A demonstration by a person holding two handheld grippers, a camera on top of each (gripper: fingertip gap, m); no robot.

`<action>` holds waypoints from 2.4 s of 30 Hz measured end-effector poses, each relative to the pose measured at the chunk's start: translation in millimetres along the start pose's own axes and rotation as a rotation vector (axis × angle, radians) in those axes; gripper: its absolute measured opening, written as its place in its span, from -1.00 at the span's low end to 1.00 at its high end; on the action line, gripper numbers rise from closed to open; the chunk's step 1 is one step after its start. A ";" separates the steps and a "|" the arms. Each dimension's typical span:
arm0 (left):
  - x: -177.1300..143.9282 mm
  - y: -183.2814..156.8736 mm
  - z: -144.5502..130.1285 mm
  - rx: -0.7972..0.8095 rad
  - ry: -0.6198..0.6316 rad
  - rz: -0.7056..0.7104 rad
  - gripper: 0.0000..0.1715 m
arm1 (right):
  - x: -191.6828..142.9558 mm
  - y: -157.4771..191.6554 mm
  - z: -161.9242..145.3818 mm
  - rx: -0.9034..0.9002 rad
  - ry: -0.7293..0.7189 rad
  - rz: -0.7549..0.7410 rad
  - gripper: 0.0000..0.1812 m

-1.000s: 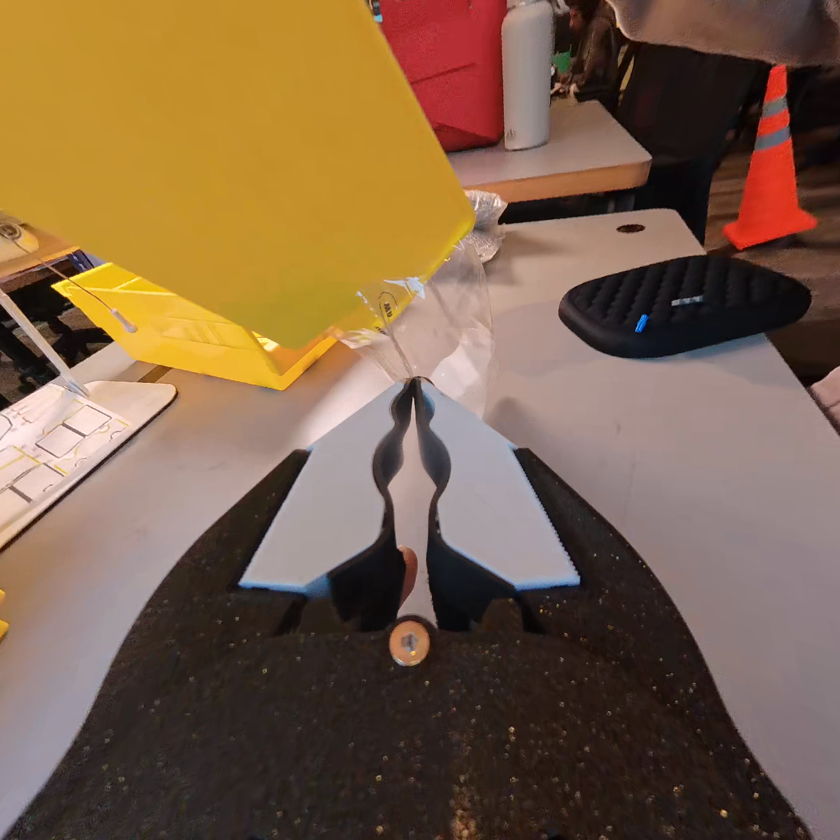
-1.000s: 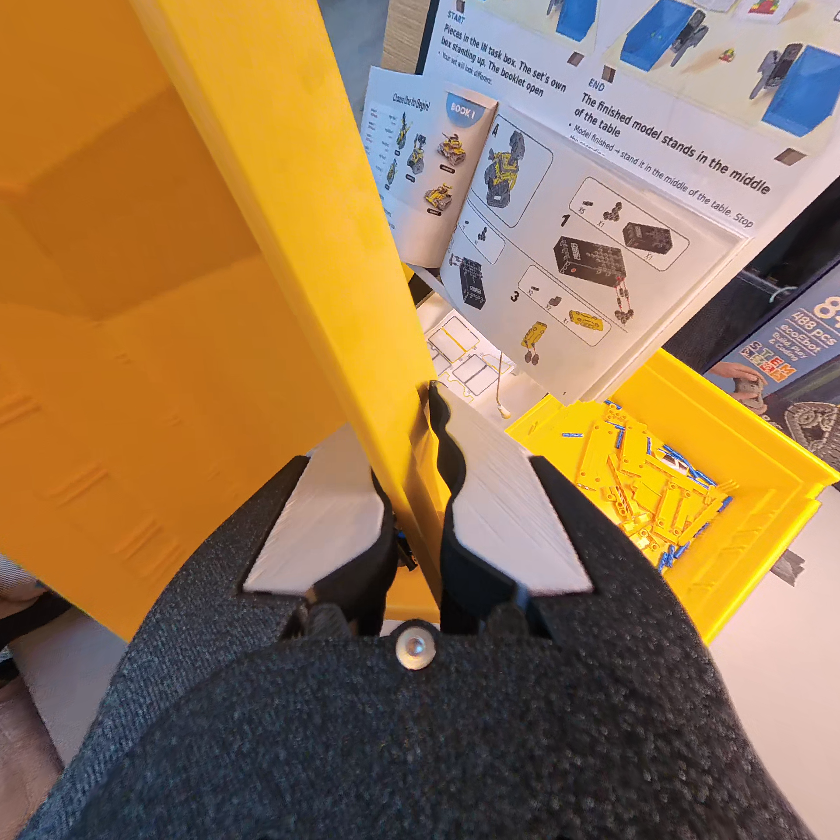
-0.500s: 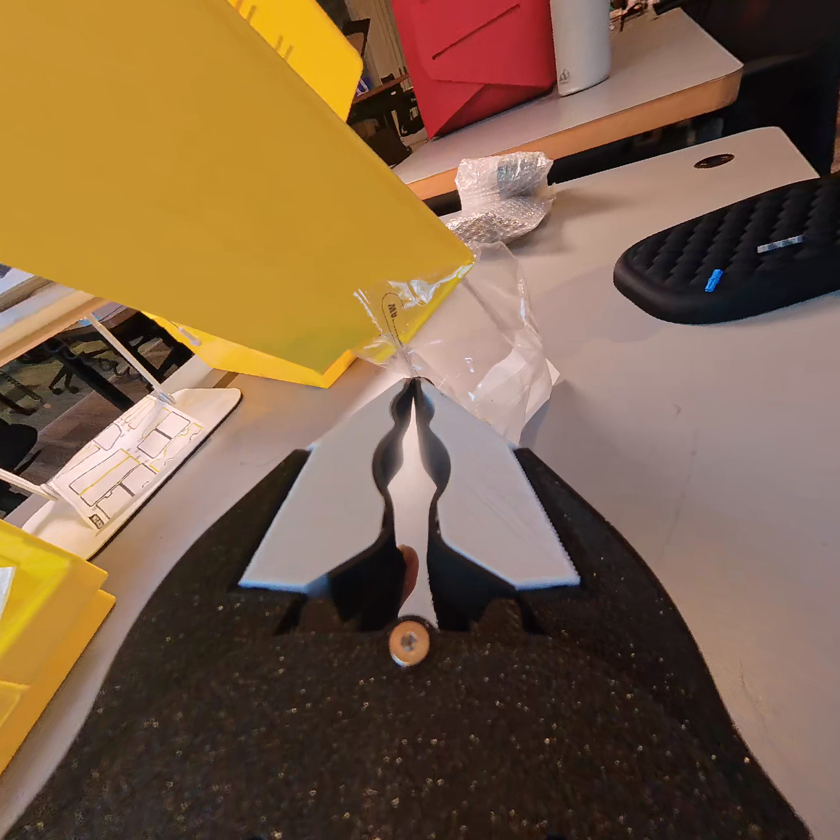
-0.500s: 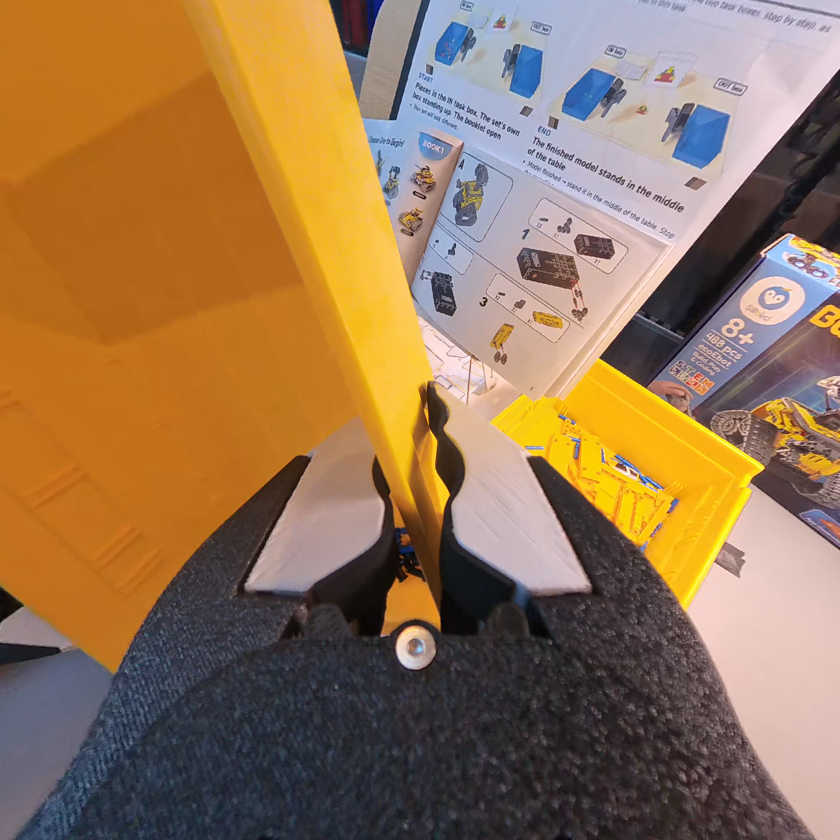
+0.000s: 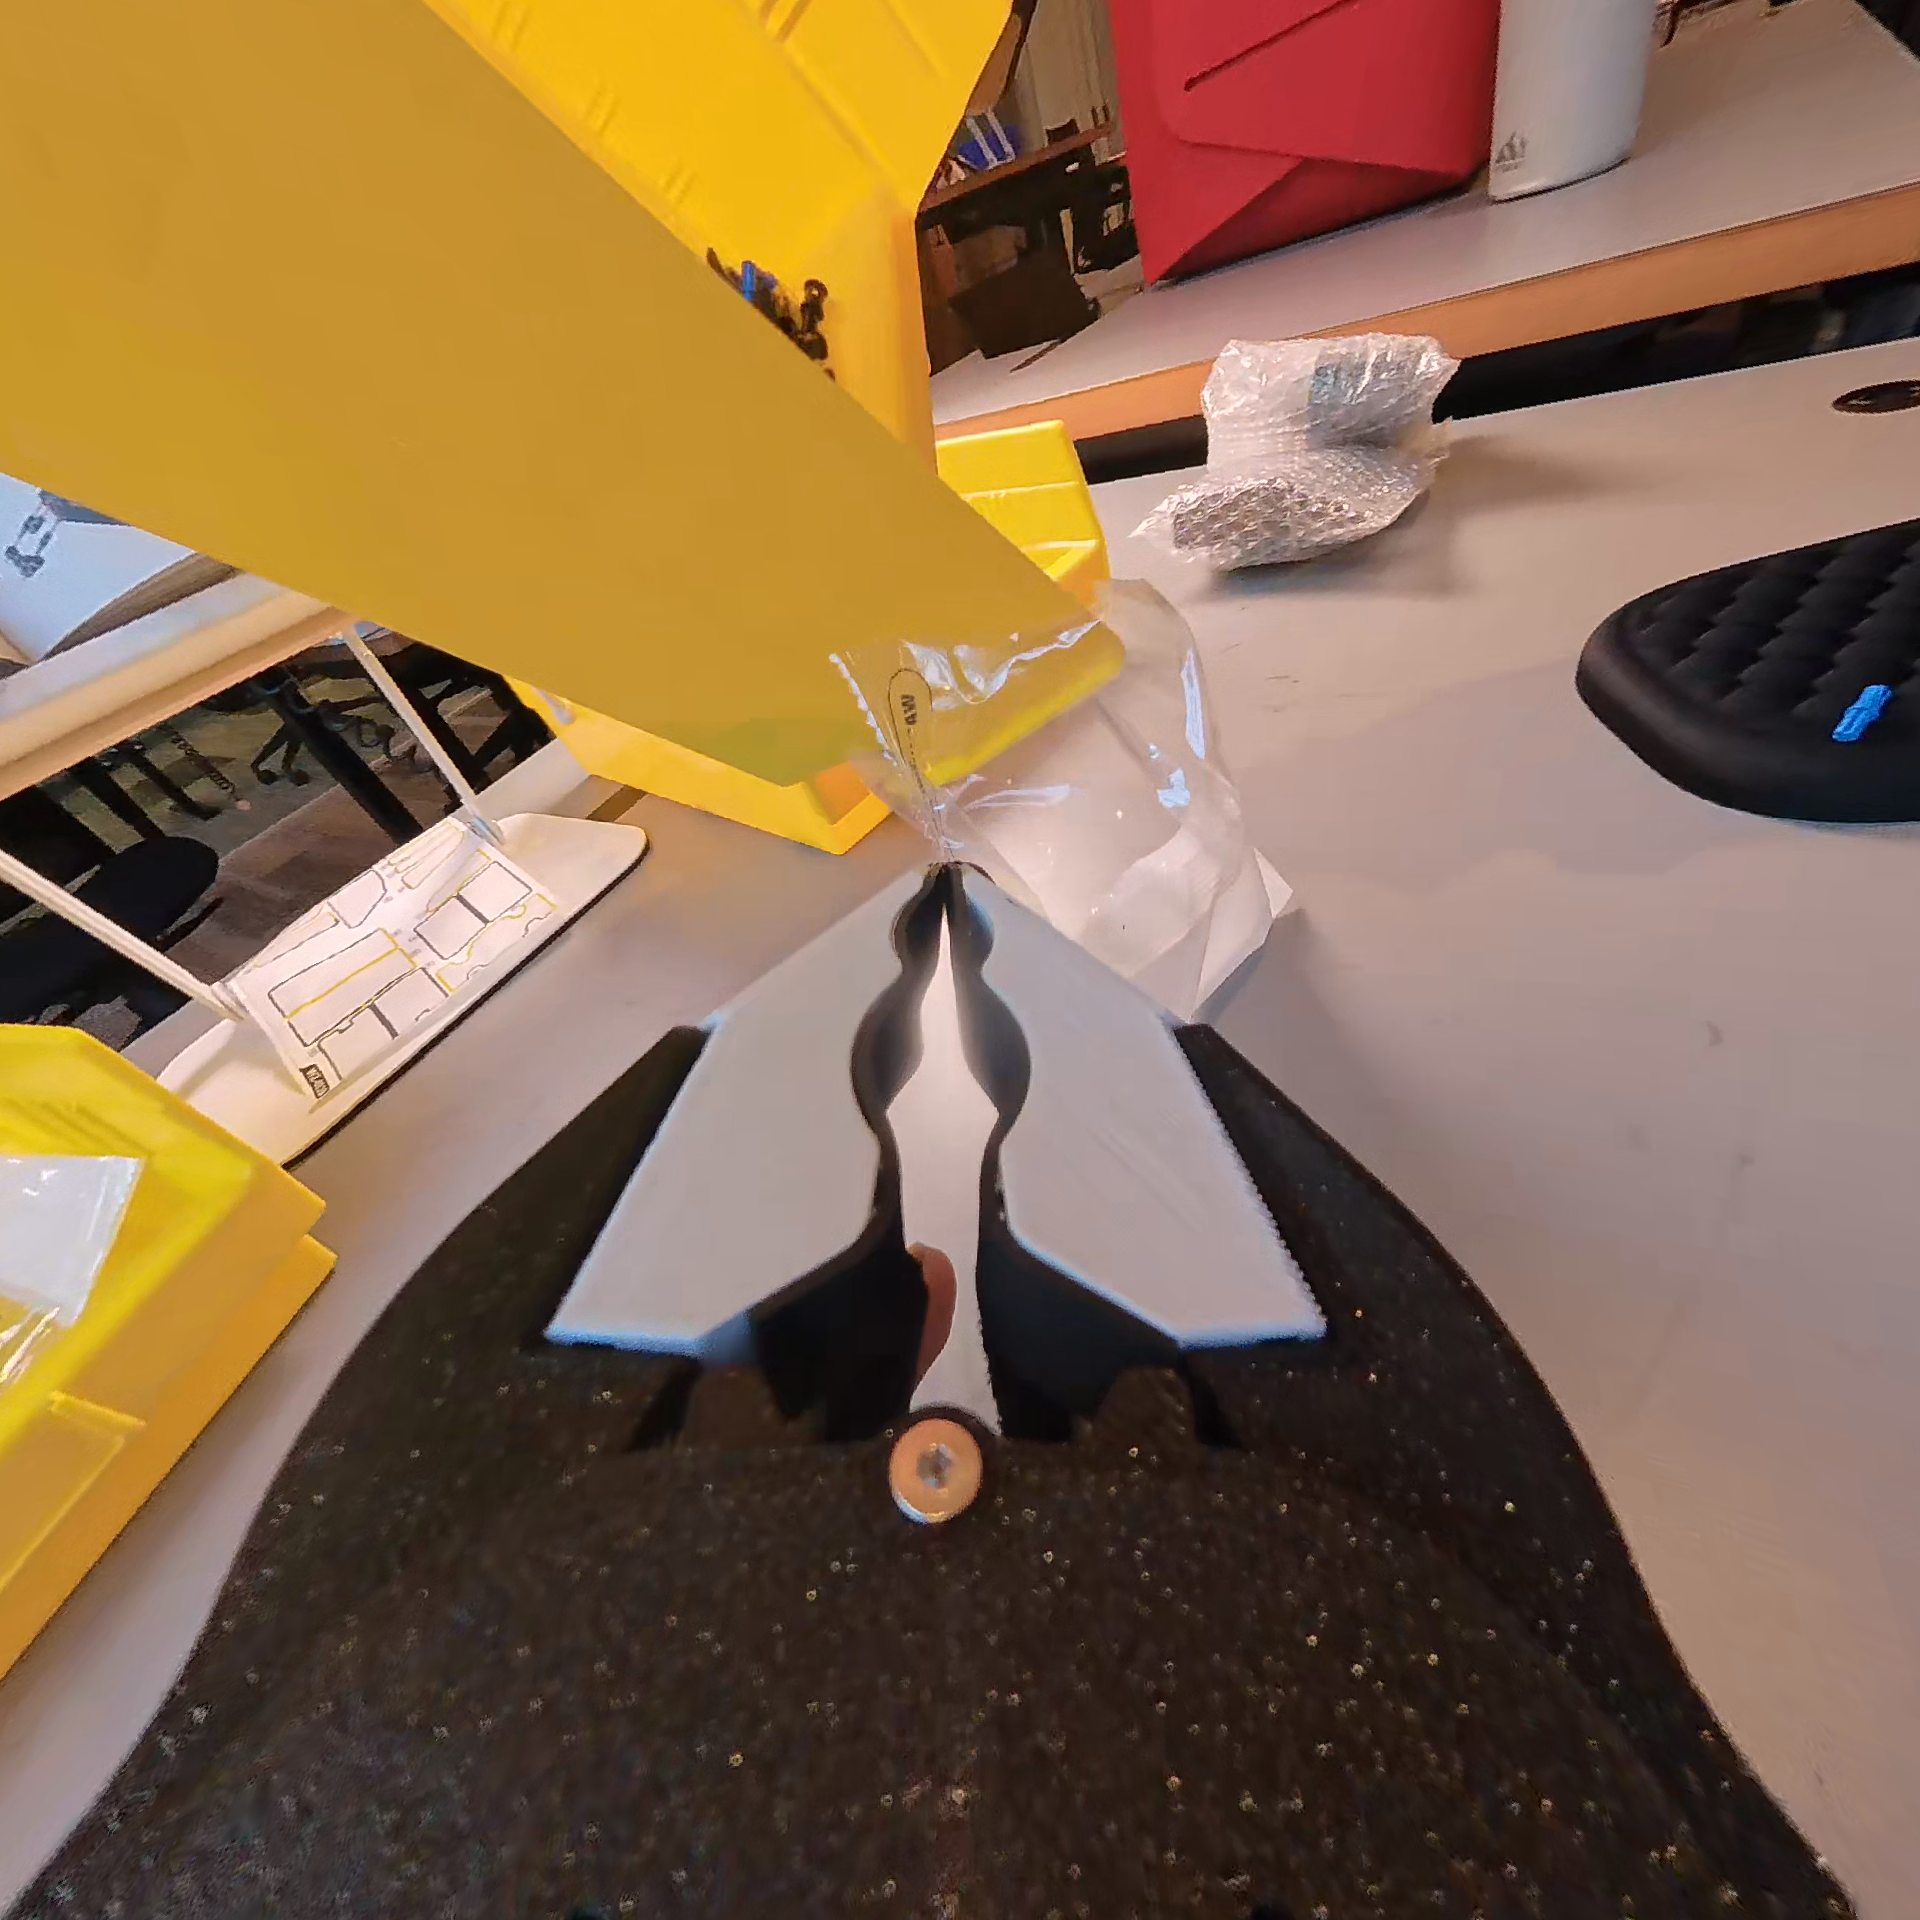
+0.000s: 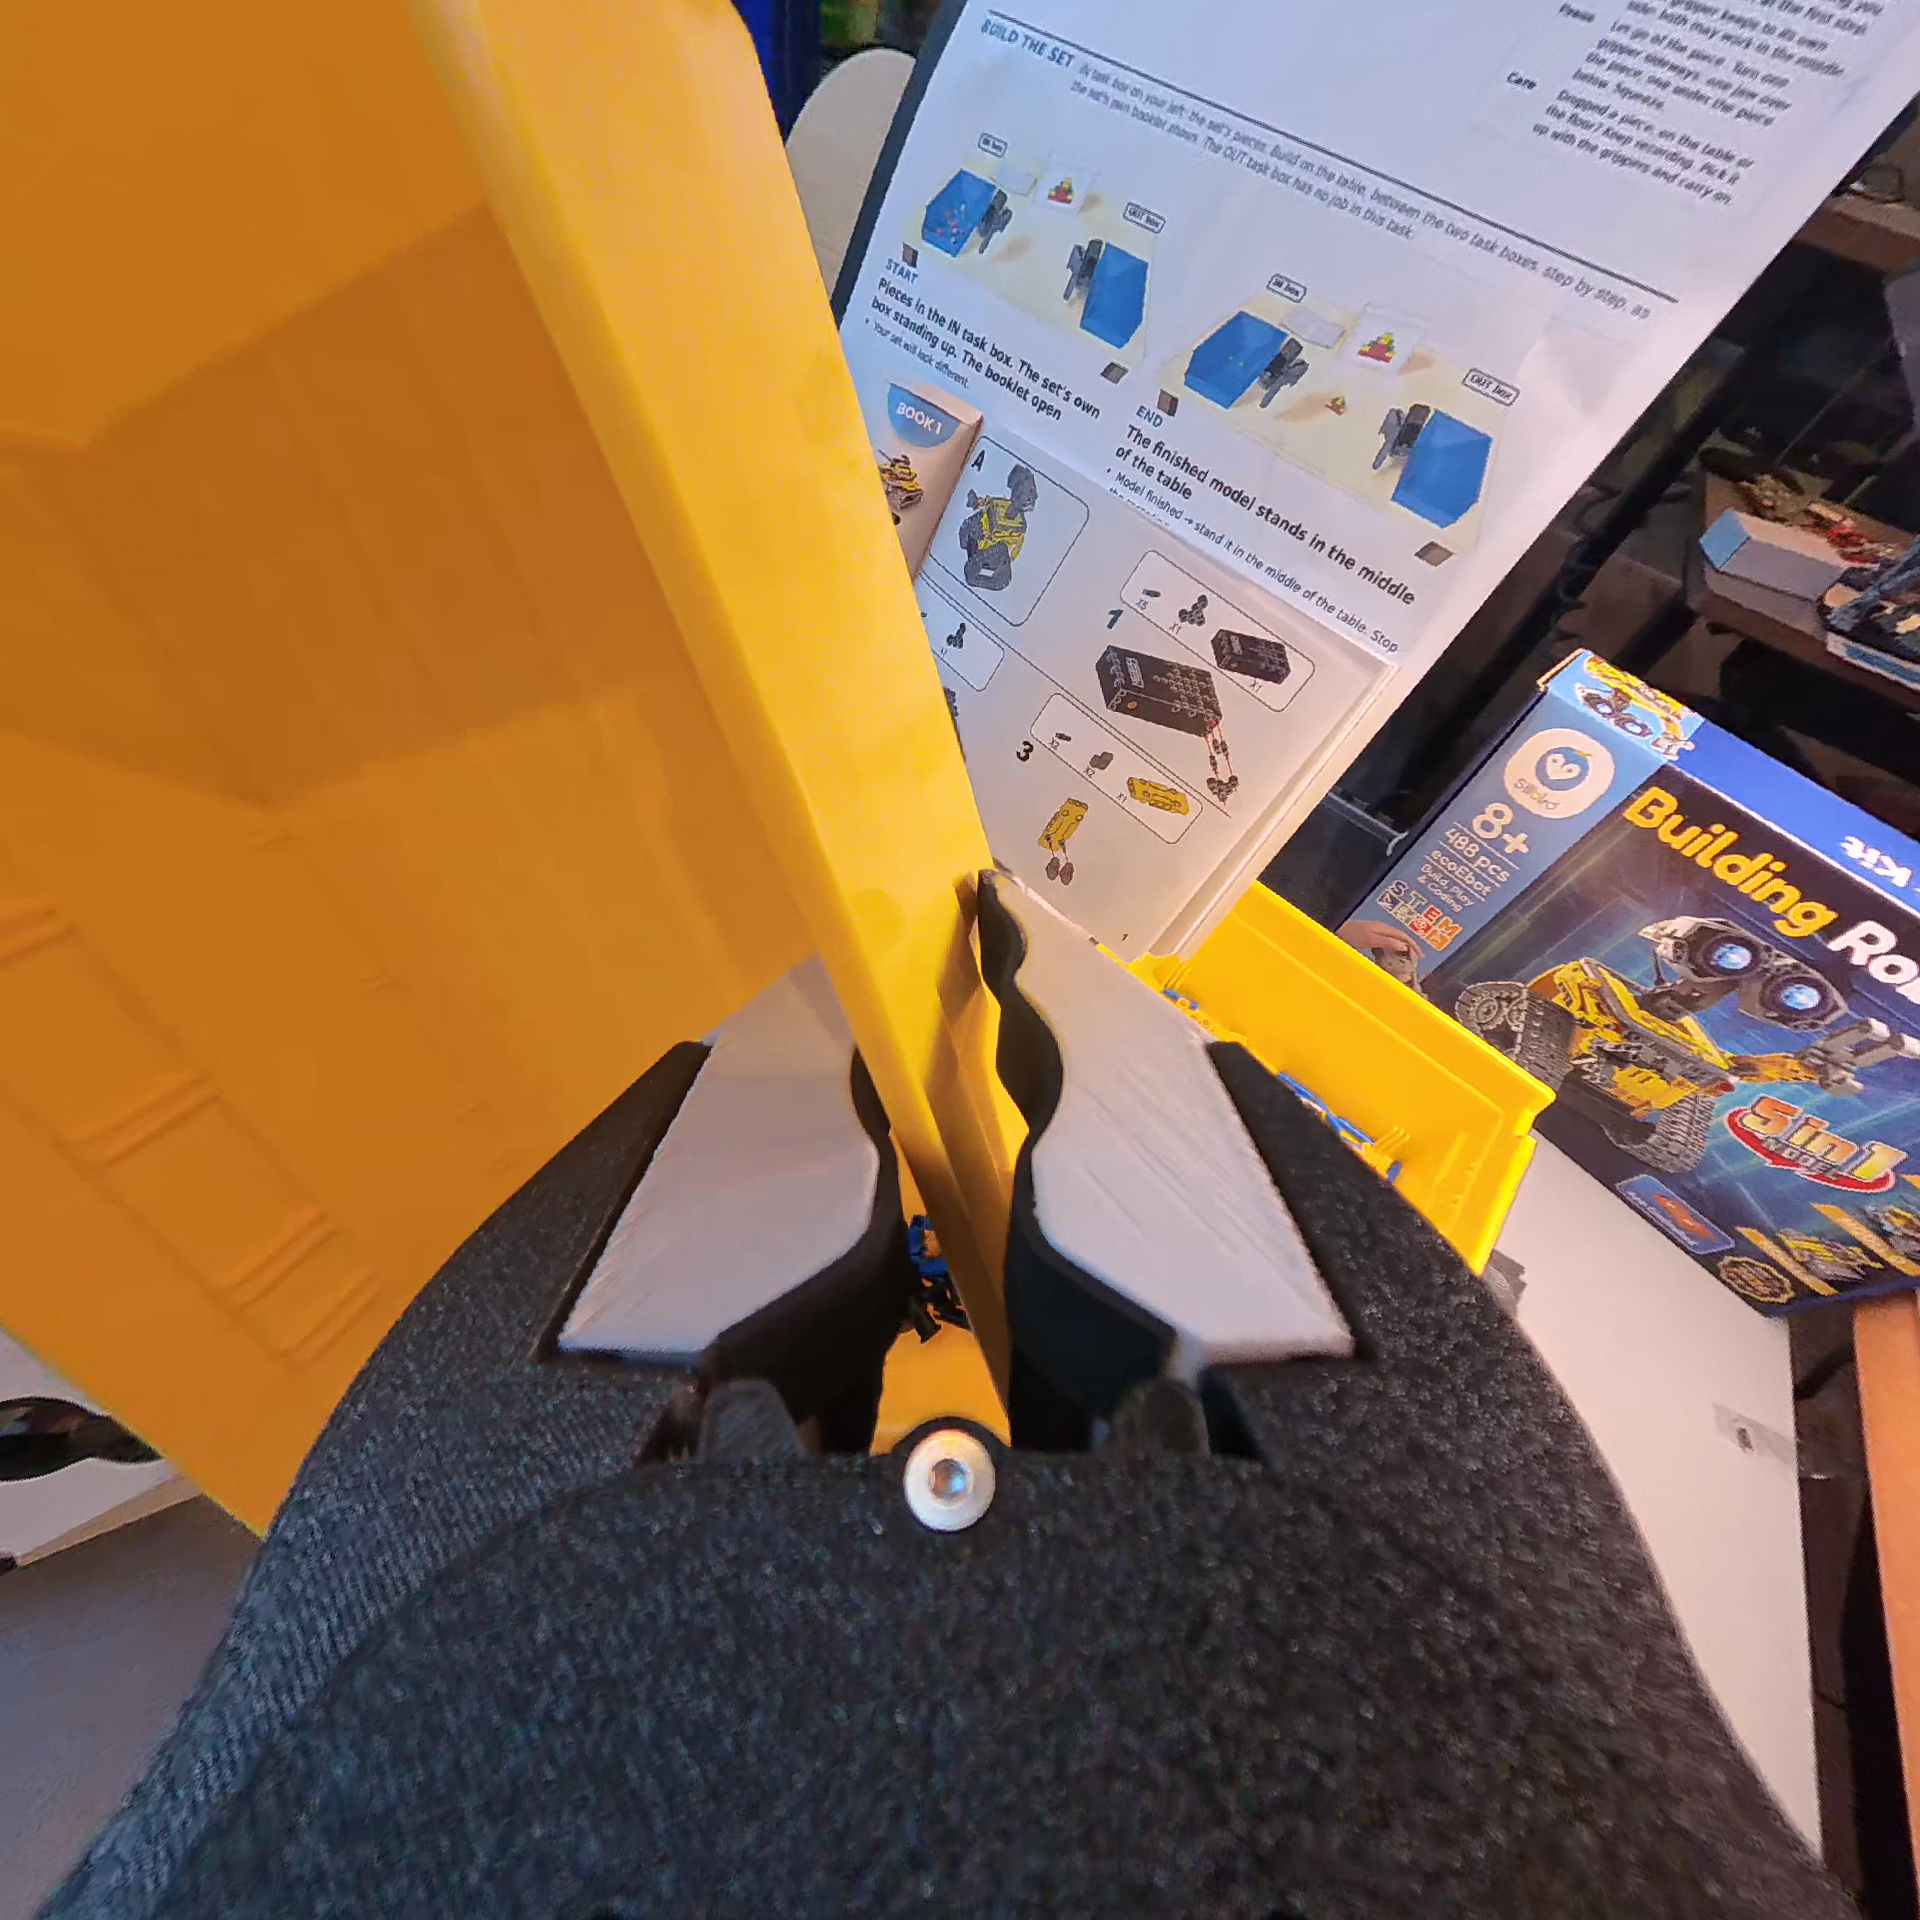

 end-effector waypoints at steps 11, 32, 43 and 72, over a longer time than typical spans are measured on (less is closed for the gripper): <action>4.6 8.3 -1.9 -0.015 0.027 0.052 -1.00 | -5.9 -1.5 1.2 -0.006 -0.065 -0.076 -0.97; 15.6 23.7 -8.9 -0.113 0.106 0.110 -1.00 | 15.5 30.1 27.5 -0.193 0.007 -0.151 -0.97; 19.6 27.6 -11.7 -0.150 0.135 0.118 -1.00 | 26.7 41.6 33.9 -0.269 0.081 -0.177 -0.97; -5.5 11.4 4.3 -0.116 0.013 -0.006 -1.00 | 64.9 -34.1 -35.8 0.084 0.487 0.135 -0.95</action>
Point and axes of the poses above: each gripper's, where its closed fingertips meet, x out along the fingers, z out of its top, y = z × x across the jaws, the point moved 2 cm from there along -x, back along the fingers, and after that the axes turned 13 degrees about y, right-handed, at the moved point
